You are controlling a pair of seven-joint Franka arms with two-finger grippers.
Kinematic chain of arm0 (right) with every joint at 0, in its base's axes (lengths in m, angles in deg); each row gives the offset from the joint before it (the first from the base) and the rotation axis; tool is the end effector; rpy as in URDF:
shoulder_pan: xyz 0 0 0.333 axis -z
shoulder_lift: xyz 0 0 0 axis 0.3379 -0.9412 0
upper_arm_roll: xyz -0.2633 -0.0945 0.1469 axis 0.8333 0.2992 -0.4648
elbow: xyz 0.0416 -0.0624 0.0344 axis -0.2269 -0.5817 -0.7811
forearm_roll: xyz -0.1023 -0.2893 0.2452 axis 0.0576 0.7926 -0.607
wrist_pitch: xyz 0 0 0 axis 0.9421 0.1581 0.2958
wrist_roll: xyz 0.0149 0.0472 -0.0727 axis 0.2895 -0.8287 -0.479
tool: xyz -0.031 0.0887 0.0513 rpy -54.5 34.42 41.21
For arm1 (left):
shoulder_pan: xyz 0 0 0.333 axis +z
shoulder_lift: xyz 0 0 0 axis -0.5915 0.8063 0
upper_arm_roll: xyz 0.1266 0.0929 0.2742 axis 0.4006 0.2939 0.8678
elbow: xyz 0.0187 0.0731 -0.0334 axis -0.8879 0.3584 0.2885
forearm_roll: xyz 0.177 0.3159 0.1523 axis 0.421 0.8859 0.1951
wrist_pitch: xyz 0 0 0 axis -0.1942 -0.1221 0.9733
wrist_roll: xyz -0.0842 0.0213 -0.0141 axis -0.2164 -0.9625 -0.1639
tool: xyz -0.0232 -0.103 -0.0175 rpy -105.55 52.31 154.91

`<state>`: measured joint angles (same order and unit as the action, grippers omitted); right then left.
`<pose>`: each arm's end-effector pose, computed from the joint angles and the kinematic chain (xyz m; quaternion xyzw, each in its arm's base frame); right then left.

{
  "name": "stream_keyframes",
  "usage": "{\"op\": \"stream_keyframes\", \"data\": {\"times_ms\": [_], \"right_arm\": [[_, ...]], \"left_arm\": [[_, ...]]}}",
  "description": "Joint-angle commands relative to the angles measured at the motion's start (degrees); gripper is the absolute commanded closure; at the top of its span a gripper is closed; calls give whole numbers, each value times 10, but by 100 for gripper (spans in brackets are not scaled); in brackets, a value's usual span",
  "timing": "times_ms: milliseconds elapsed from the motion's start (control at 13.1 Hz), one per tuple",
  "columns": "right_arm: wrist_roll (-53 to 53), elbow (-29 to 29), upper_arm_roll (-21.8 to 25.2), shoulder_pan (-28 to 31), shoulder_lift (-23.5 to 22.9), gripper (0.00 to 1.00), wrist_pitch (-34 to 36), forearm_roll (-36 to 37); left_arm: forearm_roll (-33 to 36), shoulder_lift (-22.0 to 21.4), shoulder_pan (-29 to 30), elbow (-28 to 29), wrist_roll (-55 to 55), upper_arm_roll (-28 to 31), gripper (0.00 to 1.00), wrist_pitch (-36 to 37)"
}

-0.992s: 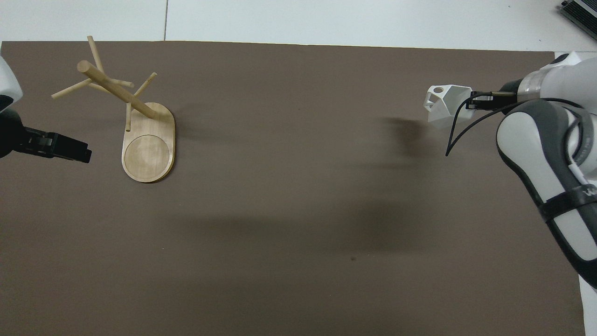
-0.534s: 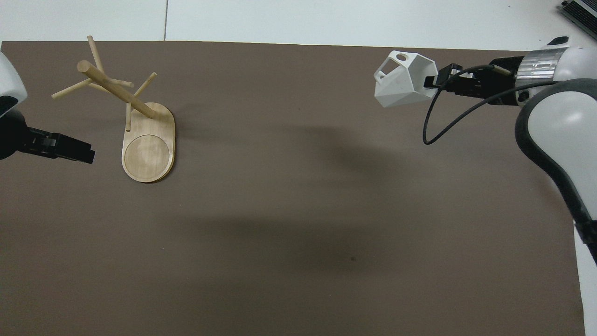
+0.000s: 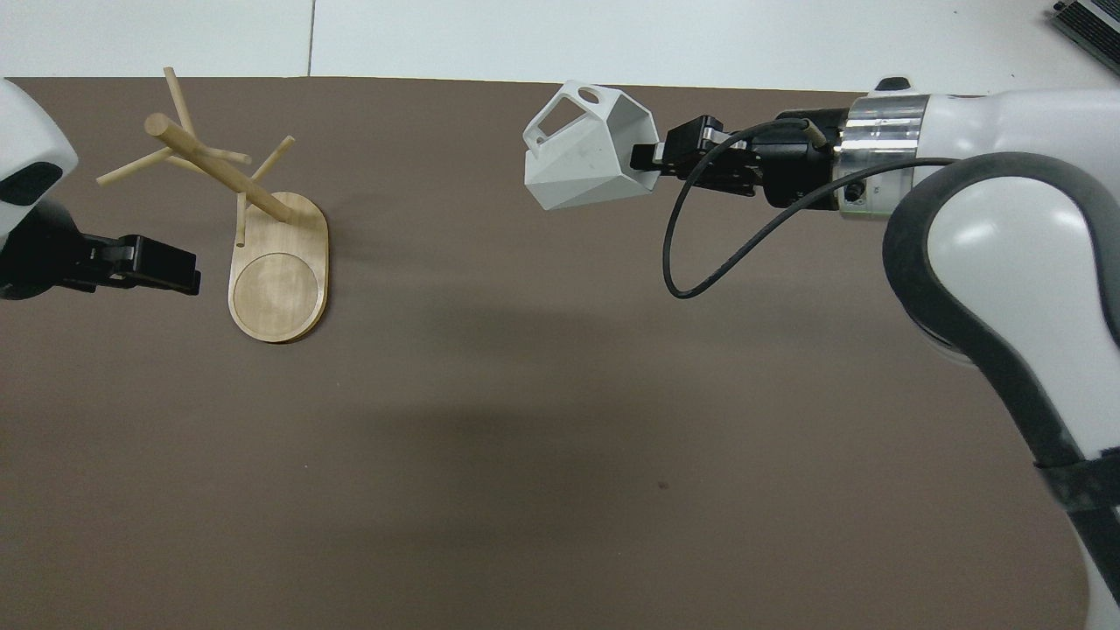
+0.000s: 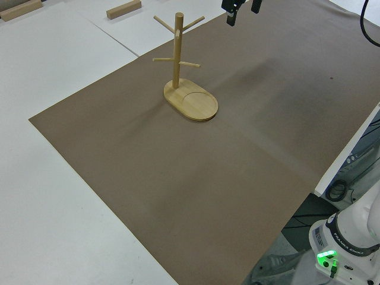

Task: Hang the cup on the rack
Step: 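Lift the cup with the right gripper while the left gripper reaches forward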

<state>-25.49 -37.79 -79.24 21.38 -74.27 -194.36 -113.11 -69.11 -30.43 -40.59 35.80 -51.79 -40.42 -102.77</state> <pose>0.6314 0.1913 0.5560 -0.8792 0.0473 -0.1064 0.4619 0.5436 -0.0949 0.6387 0.9994 -0.0129 0.0104 0.0300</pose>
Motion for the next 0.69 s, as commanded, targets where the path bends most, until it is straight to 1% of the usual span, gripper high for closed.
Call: {"op": "stream_keyframes", "data": {"times_ms": [0, 229, 381, 458, 610], "right_arm": [[26, 10, -21, 8, -7, 100, -2, -42], [21, 23, -40, 7, -7, 100, -12, -81], [20, 21, -40, 6, -7, 100, -7, -81], [20, 20, -40, -4, -7, 100, -5, -80], [20, 20, -39, -8, -7, 100, -6, -78]], "left_arm": [[-28, 5, -15, -3, -116, 2, 0, -25], [-79, 18, -16, -15, -250, 0, 0, -37], [-111, 47, -16, -52, -369, -1, 0, -35], [-126, 56, -21, -66, -422, -6, 0, -35], [-166, 66, -22, -77, -528, -9, 0, -35]]}}
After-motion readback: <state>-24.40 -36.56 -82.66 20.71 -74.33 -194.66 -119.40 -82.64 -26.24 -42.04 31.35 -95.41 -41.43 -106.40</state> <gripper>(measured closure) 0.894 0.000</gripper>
